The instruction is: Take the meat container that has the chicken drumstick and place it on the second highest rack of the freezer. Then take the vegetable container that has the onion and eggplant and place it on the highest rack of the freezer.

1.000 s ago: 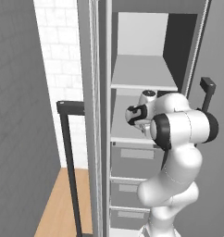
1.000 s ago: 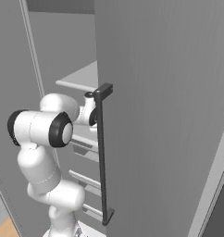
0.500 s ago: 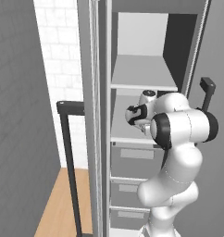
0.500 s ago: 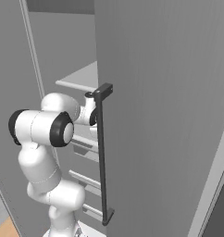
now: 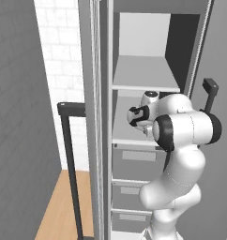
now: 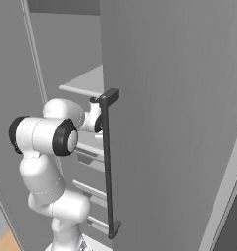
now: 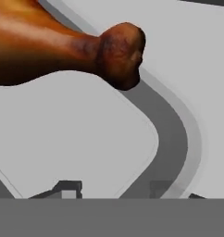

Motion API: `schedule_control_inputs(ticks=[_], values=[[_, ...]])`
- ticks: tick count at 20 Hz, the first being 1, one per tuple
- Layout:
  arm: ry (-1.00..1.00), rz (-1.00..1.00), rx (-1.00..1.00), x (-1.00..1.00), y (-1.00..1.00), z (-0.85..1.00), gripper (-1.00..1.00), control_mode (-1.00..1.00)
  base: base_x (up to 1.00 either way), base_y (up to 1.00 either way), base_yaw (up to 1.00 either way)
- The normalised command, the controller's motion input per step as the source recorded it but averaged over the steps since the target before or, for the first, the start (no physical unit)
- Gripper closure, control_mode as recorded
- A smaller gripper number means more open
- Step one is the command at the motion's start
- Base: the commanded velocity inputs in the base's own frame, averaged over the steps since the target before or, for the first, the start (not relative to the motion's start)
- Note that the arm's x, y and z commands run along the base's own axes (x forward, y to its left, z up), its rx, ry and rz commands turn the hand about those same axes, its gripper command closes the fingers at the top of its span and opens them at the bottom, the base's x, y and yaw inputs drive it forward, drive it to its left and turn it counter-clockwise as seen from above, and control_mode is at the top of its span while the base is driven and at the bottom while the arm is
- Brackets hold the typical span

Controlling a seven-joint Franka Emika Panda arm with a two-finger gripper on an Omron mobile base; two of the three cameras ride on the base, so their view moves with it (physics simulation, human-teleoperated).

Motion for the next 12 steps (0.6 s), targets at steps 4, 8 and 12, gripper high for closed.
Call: schedule_control_inputs(ticks=[4,8,12], values=[[0.0,0.0,0.0,0.0,0.0,0.0,-1.0,-1.0,0.0,0.0,0.0],[-0.04,0.0,0.0,-0.17,0.0,0.0,-1.0,-1.0,0.0,0.0,0.0],[-0.3,0.0,0.0,-0.46,0.0,0.0,-1.0,-1.0,0.0,0.0,0.0]])
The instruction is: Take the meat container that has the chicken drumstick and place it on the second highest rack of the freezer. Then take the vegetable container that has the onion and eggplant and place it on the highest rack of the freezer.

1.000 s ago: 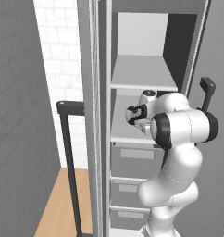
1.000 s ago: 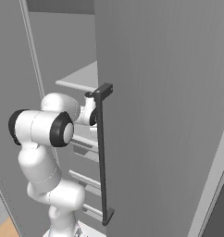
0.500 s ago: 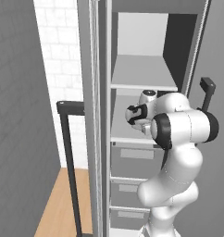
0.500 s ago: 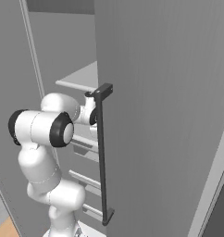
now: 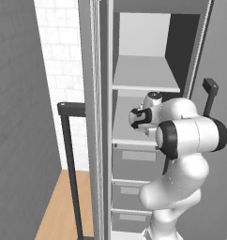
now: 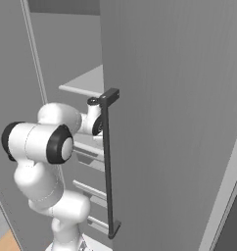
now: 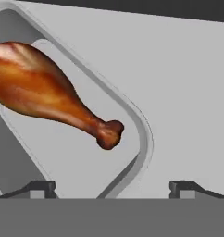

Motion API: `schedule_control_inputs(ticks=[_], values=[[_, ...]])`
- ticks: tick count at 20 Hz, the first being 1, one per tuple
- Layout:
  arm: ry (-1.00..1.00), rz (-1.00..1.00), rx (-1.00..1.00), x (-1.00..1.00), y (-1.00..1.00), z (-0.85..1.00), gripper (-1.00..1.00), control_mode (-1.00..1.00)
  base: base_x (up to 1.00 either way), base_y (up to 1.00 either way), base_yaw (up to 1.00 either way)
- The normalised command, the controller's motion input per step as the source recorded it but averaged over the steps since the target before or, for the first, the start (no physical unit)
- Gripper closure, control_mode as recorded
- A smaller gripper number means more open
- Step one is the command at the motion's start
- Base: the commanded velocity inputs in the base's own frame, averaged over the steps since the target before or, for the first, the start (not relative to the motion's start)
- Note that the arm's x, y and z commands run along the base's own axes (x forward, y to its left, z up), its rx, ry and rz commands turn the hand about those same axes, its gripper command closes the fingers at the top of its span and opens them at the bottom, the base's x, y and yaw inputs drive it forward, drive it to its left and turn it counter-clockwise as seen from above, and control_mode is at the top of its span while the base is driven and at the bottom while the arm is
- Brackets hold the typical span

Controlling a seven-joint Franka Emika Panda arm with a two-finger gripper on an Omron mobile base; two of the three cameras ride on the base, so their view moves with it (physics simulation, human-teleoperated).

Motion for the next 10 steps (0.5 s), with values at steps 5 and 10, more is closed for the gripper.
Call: schedule_control_inputs(ticks=[5,10], values=[[-0.29,0.0,0.0,-0.5,0.0,0.13,-1.0,-1.0,0.0,0.0,0.0],[-0.04,-0.02,0.0,-0.35,0.01,0.73,-1.0,-1.0,0.0,0.0,0.0]])
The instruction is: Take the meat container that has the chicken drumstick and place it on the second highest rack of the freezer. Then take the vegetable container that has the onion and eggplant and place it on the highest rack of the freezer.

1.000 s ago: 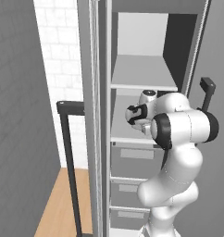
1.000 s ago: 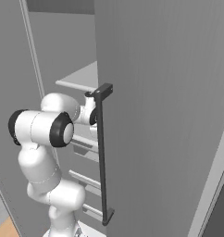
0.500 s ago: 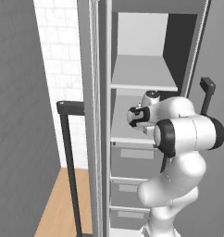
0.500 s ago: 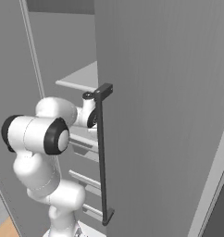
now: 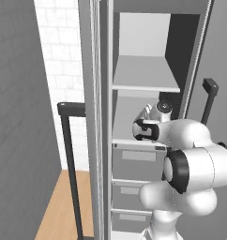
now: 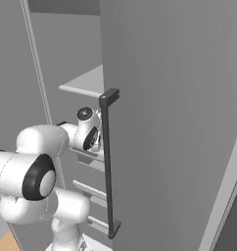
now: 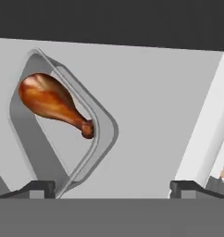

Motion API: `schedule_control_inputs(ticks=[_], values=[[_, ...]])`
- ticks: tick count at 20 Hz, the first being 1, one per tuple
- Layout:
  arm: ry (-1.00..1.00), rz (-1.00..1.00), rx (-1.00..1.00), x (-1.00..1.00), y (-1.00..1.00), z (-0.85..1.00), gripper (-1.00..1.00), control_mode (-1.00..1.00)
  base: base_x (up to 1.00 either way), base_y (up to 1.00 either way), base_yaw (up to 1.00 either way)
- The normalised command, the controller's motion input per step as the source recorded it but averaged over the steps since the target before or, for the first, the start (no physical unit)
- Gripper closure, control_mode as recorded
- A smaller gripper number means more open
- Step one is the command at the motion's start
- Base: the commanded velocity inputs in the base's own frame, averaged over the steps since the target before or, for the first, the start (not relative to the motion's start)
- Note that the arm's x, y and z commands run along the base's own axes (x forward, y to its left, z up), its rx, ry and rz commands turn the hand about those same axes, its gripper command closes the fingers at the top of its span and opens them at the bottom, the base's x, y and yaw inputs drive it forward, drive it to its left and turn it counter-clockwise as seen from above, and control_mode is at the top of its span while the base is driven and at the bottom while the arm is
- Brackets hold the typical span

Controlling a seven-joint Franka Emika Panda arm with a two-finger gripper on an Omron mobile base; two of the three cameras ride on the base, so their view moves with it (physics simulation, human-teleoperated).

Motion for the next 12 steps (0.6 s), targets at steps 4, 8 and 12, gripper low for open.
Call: schedule_control_inputs(ticks=[4,8,12], values=[[0.02,-0.04,0.0,-0.28,0.0,0.97,-1.0,-1.0,0.0,0.0,0.0],[0.13,-0.04,0.0,-0.48,0.0,0.75,-1.0,-1.0,0.0,0.0,0.0],[0.1,-0.06,0.0,-0.73,0.15,0.04,-1.0,-1.0,0.0,0.0,0.0]])
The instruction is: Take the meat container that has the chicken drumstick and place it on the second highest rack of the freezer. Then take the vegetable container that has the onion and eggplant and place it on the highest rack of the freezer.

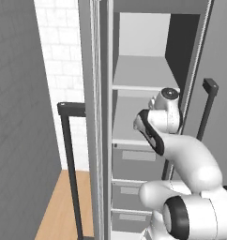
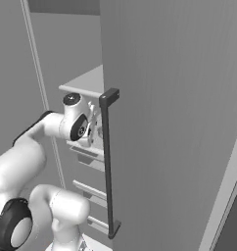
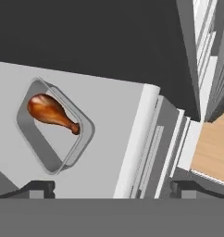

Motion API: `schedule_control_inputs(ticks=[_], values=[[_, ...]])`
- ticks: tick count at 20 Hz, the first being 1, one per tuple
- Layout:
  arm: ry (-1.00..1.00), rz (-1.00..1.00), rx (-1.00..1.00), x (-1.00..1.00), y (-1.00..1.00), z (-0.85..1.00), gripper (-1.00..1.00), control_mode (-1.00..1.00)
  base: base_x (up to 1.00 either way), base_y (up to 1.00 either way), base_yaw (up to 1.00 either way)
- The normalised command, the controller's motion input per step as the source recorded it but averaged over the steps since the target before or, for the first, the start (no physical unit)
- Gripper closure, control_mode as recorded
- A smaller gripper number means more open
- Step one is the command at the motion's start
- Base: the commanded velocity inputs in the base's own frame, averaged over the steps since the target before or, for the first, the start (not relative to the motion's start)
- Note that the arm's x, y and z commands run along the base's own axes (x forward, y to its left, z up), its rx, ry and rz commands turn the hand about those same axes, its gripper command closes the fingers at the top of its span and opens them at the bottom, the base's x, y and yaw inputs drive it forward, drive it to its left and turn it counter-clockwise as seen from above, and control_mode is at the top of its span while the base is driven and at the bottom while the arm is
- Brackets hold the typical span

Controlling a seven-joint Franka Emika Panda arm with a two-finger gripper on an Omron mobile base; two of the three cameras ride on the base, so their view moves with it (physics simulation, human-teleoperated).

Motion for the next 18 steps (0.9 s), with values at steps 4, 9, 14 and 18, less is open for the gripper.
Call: schedule_control_inputs(ticks=[4,9,14,18], values=[[0.11,-0.04,0.04,-0.68,0.15,0.11,-1.0,-1.0,0.0,0.0,0.0],[0.0,0.0,0.15,-0.85,0.0,0.36,-1.0,-1.0,0.0,0.0,0.0],[0.01,0.0,0.01,-0.8,0.15,0.4,-1.0,-1.0,0.0,0.0,0.0],[-0.01,0.01,0.0,-0.74,0.06,0.71,-1.0,-1.0,0.0,0.0,0.0]])
